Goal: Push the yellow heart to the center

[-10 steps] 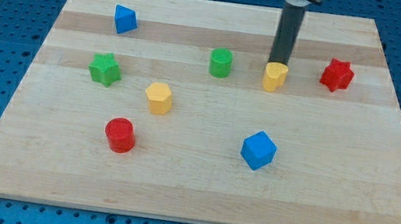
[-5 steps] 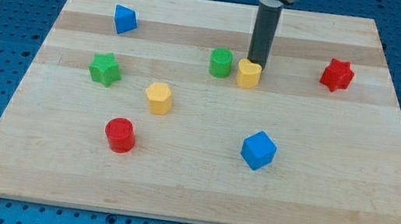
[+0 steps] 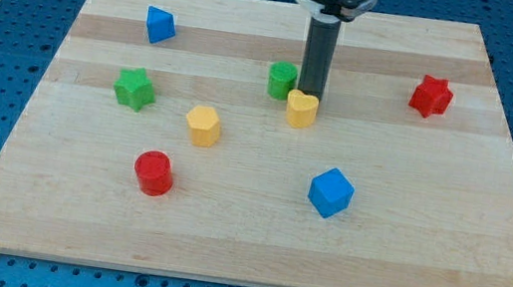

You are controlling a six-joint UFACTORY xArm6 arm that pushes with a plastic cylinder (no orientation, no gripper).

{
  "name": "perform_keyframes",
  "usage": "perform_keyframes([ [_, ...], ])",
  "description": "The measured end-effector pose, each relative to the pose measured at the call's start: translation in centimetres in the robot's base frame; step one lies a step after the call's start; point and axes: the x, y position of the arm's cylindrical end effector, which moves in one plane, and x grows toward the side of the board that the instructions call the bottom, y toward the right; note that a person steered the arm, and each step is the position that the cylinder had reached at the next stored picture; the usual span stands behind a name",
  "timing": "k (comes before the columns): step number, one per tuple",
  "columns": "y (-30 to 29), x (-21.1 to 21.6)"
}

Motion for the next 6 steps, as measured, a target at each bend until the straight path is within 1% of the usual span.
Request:
perform_keyframes([
  [3,-1.3,1.3],
  [6,-6.0,1.3],
])
